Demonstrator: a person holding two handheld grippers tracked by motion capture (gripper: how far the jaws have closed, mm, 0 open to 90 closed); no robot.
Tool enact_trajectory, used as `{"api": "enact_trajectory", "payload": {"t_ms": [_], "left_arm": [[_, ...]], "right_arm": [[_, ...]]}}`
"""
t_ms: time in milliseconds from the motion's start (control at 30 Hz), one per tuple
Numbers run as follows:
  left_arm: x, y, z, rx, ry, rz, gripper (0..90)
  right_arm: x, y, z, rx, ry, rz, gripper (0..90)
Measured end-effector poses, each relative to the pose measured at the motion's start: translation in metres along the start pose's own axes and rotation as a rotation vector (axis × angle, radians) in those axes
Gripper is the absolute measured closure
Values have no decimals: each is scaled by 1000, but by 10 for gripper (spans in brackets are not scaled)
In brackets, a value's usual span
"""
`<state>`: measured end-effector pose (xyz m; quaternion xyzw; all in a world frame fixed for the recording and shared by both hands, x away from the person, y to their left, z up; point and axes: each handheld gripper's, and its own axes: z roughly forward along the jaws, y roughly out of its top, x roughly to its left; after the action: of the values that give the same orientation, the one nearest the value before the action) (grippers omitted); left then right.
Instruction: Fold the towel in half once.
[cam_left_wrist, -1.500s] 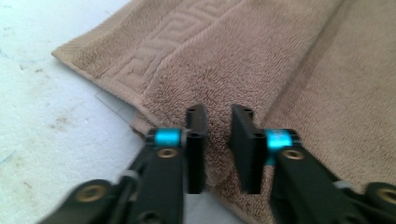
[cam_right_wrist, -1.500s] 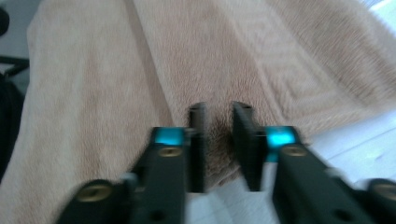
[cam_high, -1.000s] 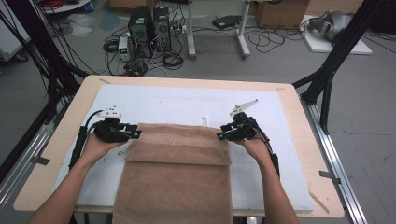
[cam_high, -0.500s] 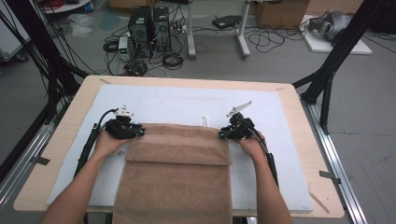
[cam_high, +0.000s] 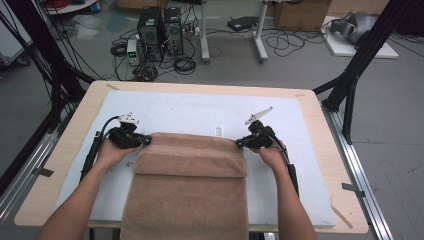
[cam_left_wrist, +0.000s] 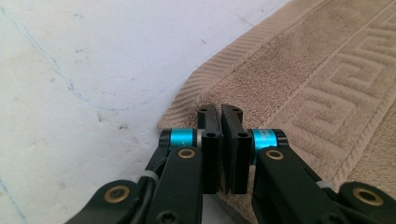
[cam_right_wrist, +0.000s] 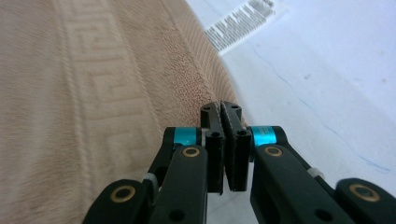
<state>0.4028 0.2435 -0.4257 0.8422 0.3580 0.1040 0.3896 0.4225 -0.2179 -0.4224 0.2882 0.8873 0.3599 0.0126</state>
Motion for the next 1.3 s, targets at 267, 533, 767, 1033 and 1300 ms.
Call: {"api": "enact_trajectory", "payload": {"t_ms": [267, 533, 767, 1033, 1300], "left_arm": [[-12, -13, -20, -13, -28, 35, 862], [-10, -23, -28, -31, 3, 9, 780], [-5, -25, -8, 8, 22, -8, 580], [-8, -21, 0, 0, 73, -2, 804], [-9, -20, -9, 7, 28, -16, 859]], "right_arm": [[23, -5, -23, -72, 84, -62, 898], [27, -14, -22, -61, -5, -52, 717], [12, 3, 10, -32, -114, -21, 544], [9, 2, 22, 5, -106, -10, 792], [12, 2, 11, 4, 7, -21, 842]]}}
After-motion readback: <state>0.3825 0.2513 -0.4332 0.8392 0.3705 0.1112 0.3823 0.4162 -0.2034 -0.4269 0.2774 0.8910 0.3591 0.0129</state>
